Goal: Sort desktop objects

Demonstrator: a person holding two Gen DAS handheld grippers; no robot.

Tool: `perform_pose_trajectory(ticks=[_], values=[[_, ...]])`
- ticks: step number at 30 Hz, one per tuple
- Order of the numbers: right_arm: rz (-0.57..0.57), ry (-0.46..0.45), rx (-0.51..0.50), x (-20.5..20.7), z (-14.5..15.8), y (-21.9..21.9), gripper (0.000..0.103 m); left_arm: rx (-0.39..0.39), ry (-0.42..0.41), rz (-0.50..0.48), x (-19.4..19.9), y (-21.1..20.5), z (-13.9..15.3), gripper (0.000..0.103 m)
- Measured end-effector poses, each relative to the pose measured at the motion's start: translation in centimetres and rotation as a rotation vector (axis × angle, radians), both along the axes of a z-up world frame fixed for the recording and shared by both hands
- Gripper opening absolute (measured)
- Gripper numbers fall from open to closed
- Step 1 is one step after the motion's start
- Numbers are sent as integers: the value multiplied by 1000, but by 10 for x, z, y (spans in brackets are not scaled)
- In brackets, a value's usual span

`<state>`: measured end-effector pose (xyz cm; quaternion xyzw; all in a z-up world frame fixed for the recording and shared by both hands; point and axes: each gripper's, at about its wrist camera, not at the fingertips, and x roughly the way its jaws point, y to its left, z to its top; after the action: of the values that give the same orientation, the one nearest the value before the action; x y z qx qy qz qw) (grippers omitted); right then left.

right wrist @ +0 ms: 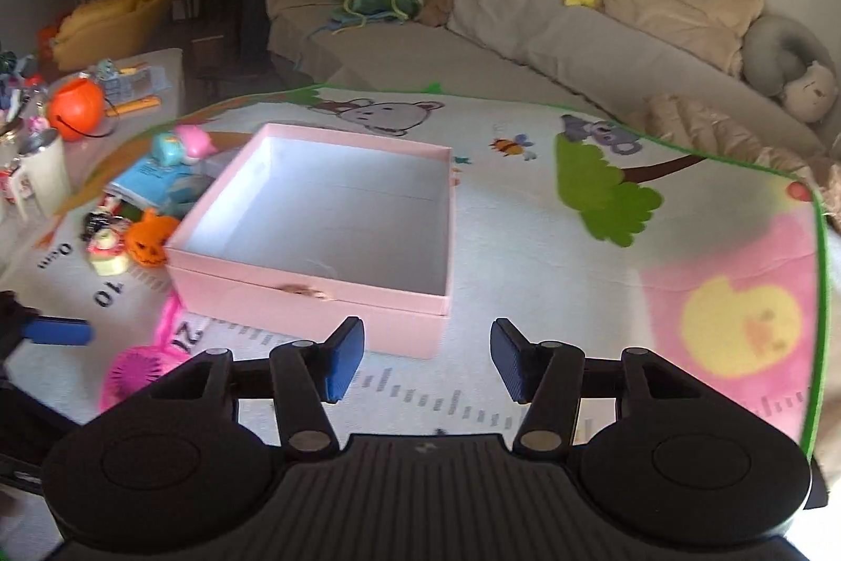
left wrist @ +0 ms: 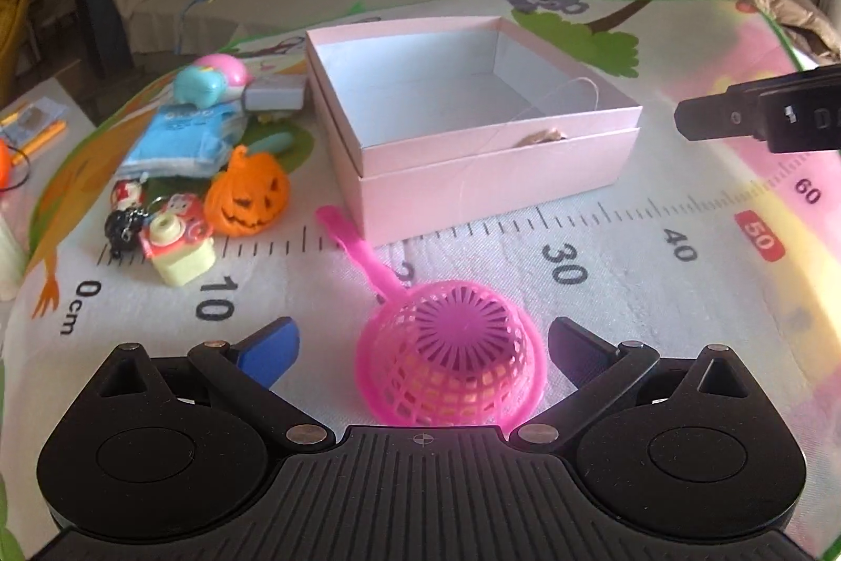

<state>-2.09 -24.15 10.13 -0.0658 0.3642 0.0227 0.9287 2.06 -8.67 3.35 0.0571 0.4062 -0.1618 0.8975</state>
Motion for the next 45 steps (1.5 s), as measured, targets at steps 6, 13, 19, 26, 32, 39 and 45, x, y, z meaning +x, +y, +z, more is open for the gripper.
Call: perform_pose_trajectory(ticks=[6, 13, 19, 26, 32, 39, 45], values=[[104, 17, 123, -2, 8, 23, 63, -27, 39, 12, -3, 18, 0, 72], [158, 26, 94, -1, 3, 50, 64, -41, -8, 17, -25, 52, 13, 45], [203, 52, 67, -3, -10, 69, 66, -34, -37, 69, -45, 95, 20, 35], [308, 84, 32, -11, -26, 101, 75, -60, -65, 228, -57, 157, 23, 45], [391, 142, 127, -1, -41, 148, 84, -26, -89, 264, -61, 172, 19, 79], [381, 256, 99, 27, -69, 190, 74, -8, -81, 175, -74, 160, 10, 93], [443, 41, 91, -7, -13, 162, 72, -1, -76, 75, -67, 130, 2, 96]])
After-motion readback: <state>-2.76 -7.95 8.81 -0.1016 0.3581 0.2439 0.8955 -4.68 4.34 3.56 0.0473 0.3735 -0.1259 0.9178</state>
